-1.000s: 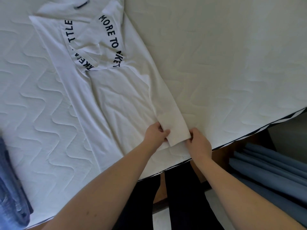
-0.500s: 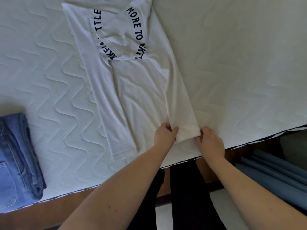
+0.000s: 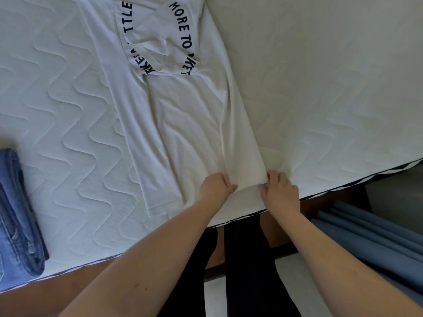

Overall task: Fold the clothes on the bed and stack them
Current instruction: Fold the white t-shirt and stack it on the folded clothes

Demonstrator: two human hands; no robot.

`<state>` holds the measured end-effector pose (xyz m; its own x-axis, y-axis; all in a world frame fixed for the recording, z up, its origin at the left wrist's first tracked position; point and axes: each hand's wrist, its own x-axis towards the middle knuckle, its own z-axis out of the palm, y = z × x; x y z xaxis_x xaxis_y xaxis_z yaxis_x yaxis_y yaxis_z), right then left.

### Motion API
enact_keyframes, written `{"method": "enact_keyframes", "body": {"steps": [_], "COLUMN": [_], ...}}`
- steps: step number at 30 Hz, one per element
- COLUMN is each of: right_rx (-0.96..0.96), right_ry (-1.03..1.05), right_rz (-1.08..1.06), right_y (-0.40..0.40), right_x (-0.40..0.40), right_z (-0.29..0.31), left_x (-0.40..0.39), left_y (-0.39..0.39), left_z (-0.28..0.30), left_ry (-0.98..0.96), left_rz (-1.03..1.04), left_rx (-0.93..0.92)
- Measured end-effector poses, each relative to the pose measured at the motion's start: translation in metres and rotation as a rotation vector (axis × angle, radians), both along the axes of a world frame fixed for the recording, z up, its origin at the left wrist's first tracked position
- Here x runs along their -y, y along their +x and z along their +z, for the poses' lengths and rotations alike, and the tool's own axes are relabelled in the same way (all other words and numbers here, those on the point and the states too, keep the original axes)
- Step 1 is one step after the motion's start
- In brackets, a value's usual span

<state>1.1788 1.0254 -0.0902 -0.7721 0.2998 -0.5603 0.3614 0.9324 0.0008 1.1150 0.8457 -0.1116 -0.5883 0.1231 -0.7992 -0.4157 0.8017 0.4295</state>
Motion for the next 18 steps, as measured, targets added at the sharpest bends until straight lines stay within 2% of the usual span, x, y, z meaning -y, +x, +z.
{"method": "enact_keyframes", "body": {"steps": [3,6,8,13,18], "right_rx": [-0.091,-0.260,-0.303,-0.346,-0.414], "right_ry": [-0.037,-0.066,-0.129,-0.260,-0.356], "right_rz": [-0.040,-0.060,-0.027,0.121,0.155], "right_y": [-0.007,-0.033,-0.061,-0.139,-0.199], "right_x": [0.002,0.005,0.010,0.033,0.046], "right_z": [0.008,0.014,0.014,0.003,-0.006], "left_x": [0.007,0.020,0.028,0.043,0.063], "left_y": [-0.014,-0.039,-0.062,-0.145,-0.251], "left_z": [0.001,0.000,-0.001,-0.006,0.013], "left_ry": [-0.028,0.060,0.127,0.267,0.280], "left_rz": [-0.071,0.050,0.135,0.552,0.913], "left_rx": [-0.010,-0.049,-0.102,-0.262,-0.110]}}
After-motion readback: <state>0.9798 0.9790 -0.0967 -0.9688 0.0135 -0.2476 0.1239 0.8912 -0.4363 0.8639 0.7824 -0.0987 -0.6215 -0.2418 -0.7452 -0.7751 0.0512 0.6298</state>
